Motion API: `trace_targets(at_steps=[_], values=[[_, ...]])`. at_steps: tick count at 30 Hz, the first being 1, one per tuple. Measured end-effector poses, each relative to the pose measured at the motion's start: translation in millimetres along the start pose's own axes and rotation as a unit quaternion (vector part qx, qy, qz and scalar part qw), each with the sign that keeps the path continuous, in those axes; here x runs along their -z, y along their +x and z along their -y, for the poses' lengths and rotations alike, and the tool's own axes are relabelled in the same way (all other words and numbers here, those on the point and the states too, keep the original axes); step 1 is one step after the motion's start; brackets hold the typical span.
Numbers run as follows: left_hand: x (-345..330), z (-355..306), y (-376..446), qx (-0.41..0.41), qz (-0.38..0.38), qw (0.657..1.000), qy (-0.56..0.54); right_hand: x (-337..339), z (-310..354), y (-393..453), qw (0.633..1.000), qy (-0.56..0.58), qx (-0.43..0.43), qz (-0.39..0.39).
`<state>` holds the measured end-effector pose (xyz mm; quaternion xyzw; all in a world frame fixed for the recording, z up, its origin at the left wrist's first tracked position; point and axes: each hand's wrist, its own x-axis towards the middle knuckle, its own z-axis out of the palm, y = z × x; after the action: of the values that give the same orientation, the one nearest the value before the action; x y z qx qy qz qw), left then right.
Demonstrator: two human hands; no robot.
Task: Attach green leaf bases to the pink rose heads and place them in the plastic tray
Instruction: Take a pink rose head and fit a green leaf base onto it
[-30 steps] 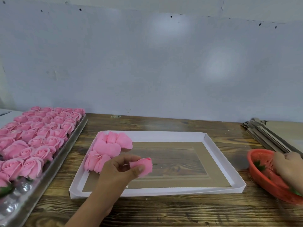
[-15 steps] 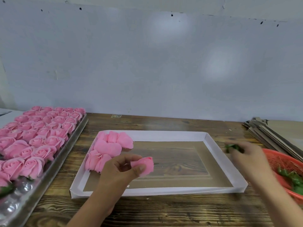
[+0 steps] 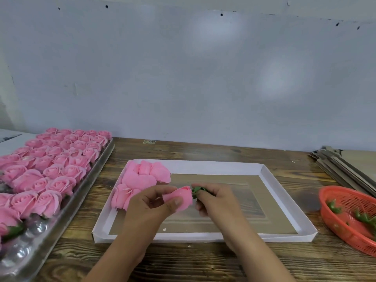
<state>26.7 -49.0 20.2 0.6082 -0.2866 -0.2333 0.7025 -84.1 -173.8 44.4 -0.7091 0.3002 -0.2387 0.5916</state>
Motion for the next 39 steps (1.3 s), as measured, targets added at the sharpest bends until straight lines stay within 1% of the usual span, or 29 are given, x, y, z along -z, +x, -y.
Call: trace_targets(at_steps=[2, 4, 5, 7, 10, 13, 15, 20, 25, 29, 34, 39], values=[[1, 1, 1, 0.0, -0.003, 1.0, 0.007, 2, 2, -2, 0.997, 0.076, -0.02, 0.024], [1, 2, 1, 0.001, -0.011, 1.0, 0.009, 4, 2, -5, 0.985, 0.159, -0.036, 0.056], [1, 3, 1, 0.0, -0.014, 1.0, 0.01, 5, 1, -6, 0.979, 0.189, -0.037, 0.064], [0, 3, 1, -0.002, -0.018, 1.0, 0.011, 6, -1, -7, 0.975, 0.214, -0.028, 0.059], [1, 3, 2, -0.005, -0.024, 1.0, 0.005, 7, -6, -7, 0.976, 0.216, -0.016, 0.028], [0, 3, 2, -0.006, -0.021, 1.0, -0.001, 6, -10, -7, 0.983, 0.185, 0.002, 0.01], [0, 2, 2, -0.005, -0.019, 1.0, -0.004, 4, -11, -9, 0.986, 0.167, 0.011, 0.014], [0, 3, 0, 0.0, -0.018, 1.0, 0.008, -1, -12, -12, 0.988, 0.146, 0.024, 0.051], [0, 3, -1, 0.002, -0.019, 1.0, 0.008, -2, -15, -12, 0.991, 0.129, 0.031, 0.035], [0, 4, -1, 0.003, -0.019, 1.0, -0.001, -3, -17, -12, 0.989, 0.136, 0.042, 0.031], [1, 4, -1, 0.003, -0.018, 1.0, -0.006, -4, -19, -12, 0.982, 0.18, 0.047, 0.009], [2, 4, 0, 0.009, -0.012, 1.0, -0.019, -3, -20, -13, 0.98, 0.19, 0.055, 0.001]])
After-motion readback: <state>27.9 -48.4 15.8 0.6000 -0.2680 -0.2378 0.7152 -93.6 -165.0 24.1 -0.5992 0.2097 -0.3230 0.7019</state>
